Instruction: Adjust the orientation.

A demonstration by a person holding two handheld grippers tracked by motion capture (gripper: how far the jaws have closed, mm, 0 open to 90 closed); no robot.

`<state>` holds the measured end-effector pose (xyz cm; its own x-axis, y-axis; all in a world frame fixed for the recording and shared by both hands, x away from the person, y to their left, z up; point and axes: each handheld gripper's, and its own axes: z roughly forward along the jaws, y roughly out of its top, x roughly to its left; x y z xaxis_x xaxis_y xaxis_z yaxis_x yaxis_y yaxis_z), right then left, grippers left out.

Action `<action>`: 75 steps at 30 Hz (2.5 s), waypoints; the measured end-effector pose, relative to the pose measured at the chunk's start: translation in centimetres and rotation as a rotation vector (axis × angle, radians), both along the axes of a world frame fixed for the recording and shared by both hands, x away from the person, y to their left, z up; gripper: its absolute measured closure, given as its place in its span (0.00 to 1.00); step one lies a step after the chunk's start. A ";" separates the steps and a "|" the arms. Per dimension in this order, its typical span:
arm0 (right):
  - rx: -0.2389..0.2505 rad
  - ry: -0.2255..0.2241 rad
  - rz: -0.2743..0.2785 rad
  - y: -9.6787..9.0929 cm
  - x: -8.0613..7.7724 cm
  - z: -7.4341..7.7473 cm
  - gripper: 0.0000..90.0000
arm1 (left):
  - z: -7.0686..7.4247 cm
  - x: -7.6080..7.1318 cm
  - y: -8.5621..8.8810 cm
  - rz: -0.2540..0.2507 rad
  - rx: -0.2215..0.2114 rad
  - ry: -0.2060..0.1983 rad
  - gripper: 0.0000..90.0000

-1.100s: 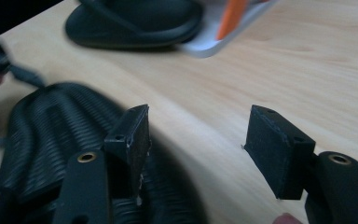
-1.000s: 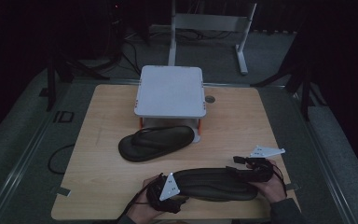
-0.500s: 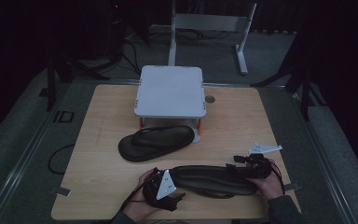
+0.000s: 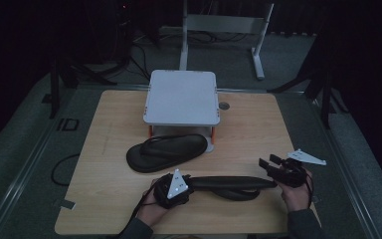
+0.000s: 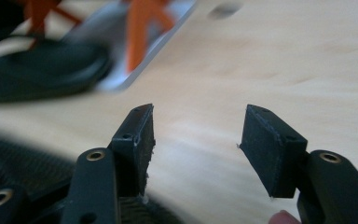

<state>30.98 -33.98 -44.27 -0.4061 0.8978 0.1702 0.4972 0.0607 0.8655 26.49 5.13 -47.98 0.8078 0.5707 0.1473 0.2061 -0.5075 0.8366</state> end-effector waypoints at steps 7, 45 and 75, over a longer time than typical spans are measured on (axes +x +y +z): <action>0.043 -0.102 -0.112 -1.4 -1.5 1.5 0.47 | -0.2 0.7 0.0 0.047 -0.038 0.100 0.73; 0.022 -0.077 0.000 1.6 -0.4 1.4 0.43 | -0.5 -0.6 -1.5 0.007 -0.077 0.157 0.54; -0.109 0.060 0.189 7.5 1.1 -2.1 0.48 | 0.1 -2.0 0.7 0.013 -0.143 0.178 0.27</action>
<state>32.05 -26.49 -46.34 -0.5612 0.8209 0.1056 0.5185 0.2493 0.8180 24.50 5.86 -47.87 0.8064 0.5859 -0.0805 0.3628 -0.3826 0.8497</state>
